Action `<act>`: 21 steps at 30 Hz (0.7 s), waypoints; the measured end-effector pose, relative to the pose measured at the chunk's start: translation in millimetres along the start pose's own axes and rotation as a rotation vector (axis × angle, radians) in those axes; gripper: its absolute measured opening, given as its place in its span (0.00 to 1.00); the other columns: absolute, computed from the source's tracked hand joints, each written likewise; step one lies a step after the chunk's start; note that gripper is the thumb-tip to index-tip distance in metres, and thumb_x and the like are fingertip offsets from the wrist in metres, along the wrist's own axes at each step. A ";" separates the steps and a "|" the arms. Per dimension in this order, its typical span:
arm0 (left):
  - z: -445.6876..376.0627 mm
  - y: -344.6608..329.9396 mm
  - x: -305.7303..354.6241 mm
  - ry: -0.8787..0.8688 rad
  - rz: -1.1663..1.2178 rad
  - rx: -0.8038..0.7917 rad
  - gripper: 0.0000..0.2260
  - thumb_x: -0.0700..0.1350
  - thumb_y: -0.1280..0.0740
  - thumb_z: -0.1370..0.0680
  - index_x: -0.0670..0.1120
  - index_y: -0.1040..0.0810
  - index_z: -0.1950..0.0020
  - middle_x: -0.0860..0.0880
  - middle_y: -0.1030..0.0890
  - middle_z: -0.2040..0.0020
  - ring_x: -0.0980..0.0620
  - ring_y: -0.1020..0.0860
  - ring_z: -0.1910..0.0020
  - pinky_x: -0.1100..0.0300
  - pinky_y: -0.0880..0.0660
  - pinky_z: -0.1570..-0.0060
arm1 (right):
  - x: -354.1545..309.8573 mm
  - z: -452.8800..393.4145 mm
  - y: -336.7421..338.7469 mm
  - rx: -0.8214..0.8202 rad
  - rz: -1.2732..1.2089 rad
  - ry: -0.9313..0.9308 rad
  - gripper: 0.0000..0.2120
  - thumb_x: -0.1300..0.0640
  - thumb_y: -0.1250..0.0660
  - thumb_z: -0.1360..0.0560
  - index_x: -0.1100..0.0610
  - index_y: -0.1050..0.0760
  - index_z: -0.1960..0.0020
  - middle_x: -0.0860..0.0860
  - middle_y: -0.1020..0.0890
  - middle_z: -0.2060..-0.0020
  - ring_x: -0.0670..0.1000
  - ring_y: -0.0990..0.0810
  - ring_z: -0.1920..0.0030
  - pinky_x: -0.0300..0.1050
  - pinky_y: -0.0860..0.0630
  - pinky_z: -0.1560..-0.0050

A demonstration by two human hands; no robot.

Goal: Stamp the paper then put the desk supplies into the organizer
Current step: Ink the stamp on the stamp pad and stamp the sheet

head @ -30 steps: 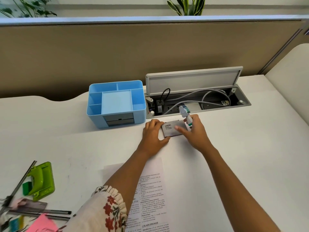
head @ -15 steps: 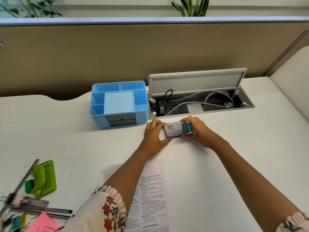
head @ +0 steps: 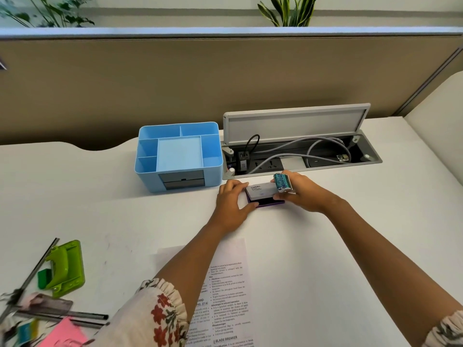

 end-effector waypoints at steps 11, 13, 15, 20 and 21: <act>2.5 3.0 1.9 0.077 0.103 -0.009 0.36 0.52 0.26 0.28 0.53 0.41 0.25 0.51 0.31 0.32 0.54 0.35 0.33 0.57 0.37 0.32 | -9.1 -8.8 17.1 0.071 -0.149 -0.113 0.16 0.46 0.32 0.24 0.55 0.25 0.43 0.49 0.20 0.54 0.48 0.22 0.54 0.41 0.27 0.57; 2.7 3.7 2.3 0.087 0.109 -0.007 0.37 0.52 0.26 0.28 0.53 0.42 0.24 0.51 0.30 0.32 0.54 0.35 0.33 0.57 0.37 0.33 | -13.1 -14.1 18.2 0.115 -0.171 -0.146 0.14 0.47 0.33 0.24 0.54 0.28 0.44 0.47 0.23 0.60 0.46 0.26 0.60 0.39 0.31 0.63; 2.6 3.9 2.7 0.088 0.108 -0.009 0.37 0.53 0.26 0.28 0.53 0.42 0.24 0.51 0.30 0.32 0.54 0.35 0.33 0.57 0.37 0.32 | -16.1 -19.9 17.8 0.150 -0.178 -0.155 0.18 0.46 0.33 0.24 0.56 0.28 0.40 0.50 0.22 0.55 0.47 0.25 0.57 0.40 0.30 0.60; 2.2 3.7 1.5 0.092 0.115 -0.008 0.38 0.53 0.26 0.28 0.53 0.42 0.24 0.50 0.31 0.31 0.53 0.35 0.32 0.54 0.36 0.31 | -19.7 -25.8 13.5 0.220 -0.223 -0.186 0.26 0.44 0.33 0.24 0.57 0.31 0.33 0.51 0.23 0.46 0.52 0.24 0.47 0.45 0.26 0.49; 2.2 3.7 1.4 0.095 0.117 -0.010 0.38 0.54 0.26 0.28 0.53 0.42 0.24 0.50 0.31 0.31 0.52 0.35 0.32 0.54 0.35 0.31 | -21.4 -24.9 13.8 0.241 -0.248 -0.188 0.26 0.44 0.33 0.25 0.57 0.32 0.33 0.51 0.23 0.45 0.51 0.24 0.46 0.45 0.26 0.48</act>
Point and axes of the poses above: each hand's wrist, its own z-axis away from the middle knuckle, its own y-axis out of the back of the hand, x = y × z, the point moved 2 cm from there along -z, towards the middle knuckle
